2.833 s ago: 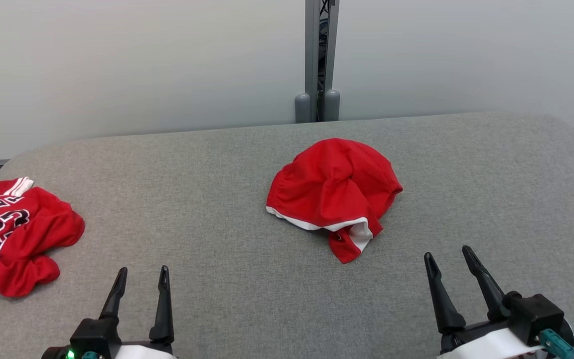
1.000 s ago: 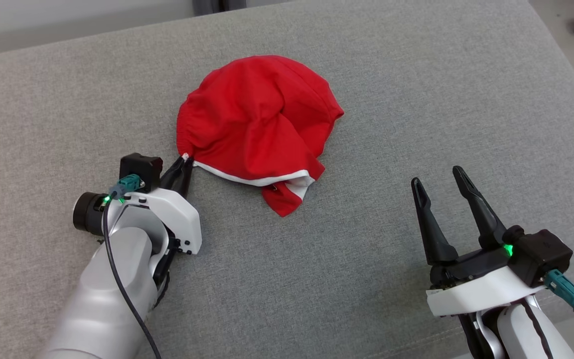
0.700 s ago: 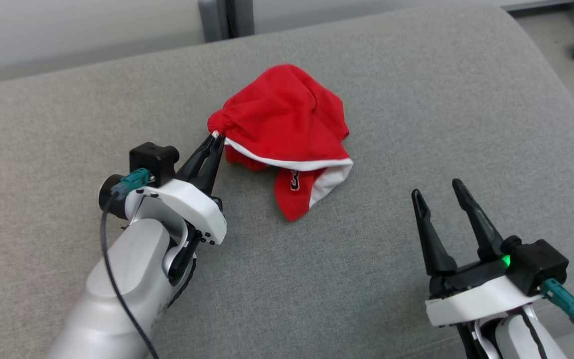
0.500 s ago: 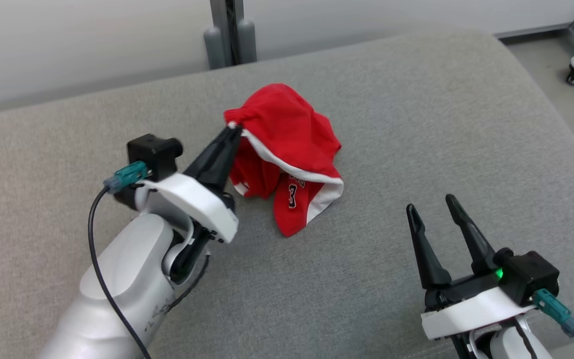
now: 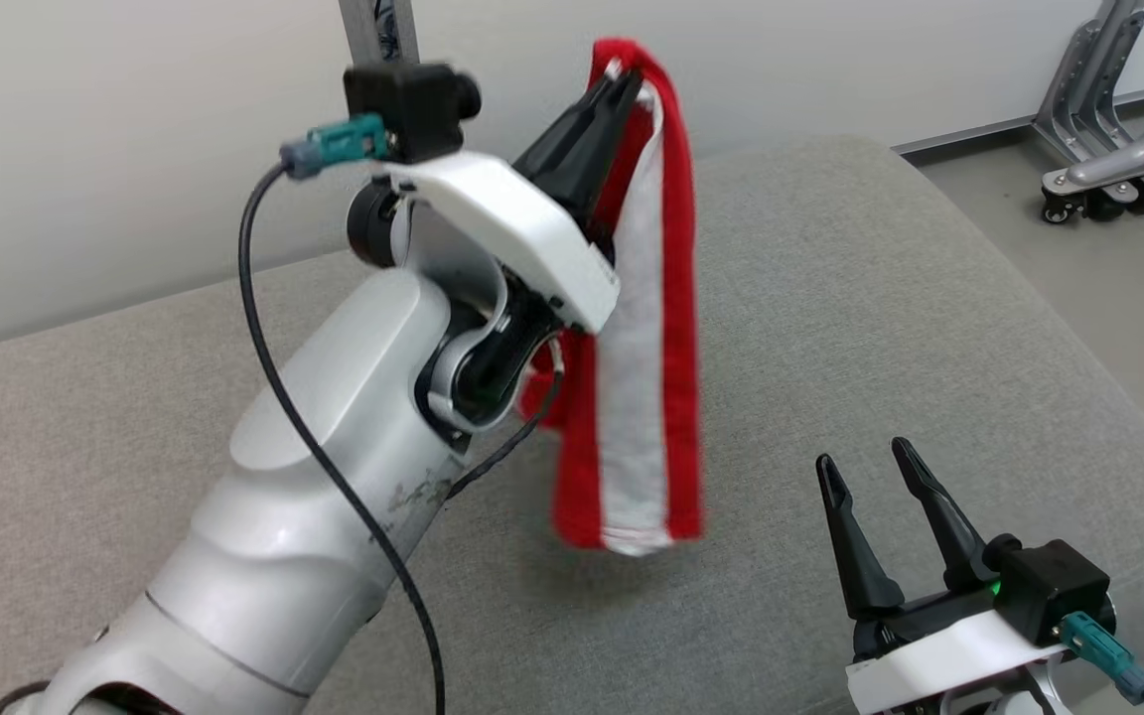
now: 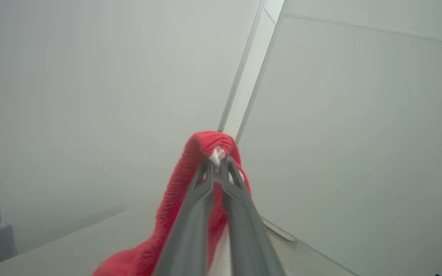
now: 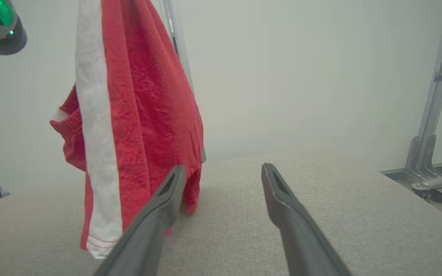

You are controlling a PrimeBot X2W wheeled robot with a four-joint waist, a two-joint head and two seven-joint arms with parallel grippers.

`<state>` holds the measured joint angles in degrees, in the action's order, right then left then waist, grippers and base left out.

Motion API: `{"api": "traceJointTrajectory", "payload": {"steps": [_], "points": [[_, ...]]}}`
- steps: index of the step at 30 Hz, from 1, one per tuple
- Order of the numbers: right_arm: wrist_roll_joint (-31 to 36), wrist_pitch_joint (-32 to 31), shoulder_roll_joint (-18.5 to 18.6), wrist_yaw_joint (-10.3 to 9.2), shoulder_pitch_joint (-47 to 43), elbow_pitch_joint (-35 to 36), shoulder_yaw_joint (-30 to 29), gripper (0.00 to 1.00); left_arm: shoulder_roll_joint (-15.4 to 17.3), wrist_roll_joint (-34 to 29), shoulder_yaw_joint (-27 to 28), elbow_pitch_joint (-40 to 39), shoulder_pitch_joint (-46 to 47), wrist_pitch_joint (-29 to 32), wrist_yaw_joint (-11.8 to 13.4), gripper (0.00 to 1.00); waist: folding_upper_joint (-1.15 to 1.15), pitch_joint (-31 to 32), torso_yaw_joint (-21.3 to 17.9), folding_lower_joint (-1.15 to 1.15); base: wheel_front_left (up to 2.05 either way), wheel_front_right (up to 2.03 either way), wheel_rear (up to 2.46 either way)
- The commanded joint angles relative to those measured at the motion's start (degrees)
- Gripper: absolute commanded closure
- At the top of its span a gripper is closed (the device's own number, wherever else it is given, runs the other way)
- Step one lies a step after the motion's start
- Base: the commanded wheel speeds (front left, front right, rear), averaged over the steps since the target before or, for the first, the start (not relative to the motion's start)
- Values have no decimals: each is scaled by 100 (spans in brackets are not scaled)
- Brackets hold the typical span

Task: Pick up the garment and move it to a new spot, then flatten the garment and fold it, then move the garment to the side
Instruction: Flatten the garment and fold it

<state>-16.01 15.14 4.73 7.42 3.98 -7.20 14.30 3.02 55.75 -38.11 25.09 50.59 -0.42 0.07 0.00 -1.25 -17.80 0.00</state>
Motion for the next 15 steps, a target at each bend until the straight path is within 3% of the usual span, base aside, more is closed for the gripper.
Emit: {"api": "traceJointTrajectory", "payload": {"steps": [1, 5, 9, 15], "points": [[12, 5, 25, 14, -50, -2, 0, 0, 23, 133, -21, -40, 131, 42, 111, 100, 0, 9, -24, 0, 0, 0, 0], [20, 5, 17, 14, -27, 1, 21, 0, 2, 977, -188, -187, 294, 16, 575, 100, 0, -5, -68, 0, 0, 0, 0], [2, 5, -15, 14, 18, 8, 74, 0, 12, 1497, -409, 443, 75, -59, 971, 100, 0, -75, -72, 0, 0, 0, 0], [-21, 5, -55, 14, 87, 52, 65, 0, 4, 1559, -611, 2013, -233, -368, 944, 100, 0, -282, 12, 0, 0, 0, 0]]}}
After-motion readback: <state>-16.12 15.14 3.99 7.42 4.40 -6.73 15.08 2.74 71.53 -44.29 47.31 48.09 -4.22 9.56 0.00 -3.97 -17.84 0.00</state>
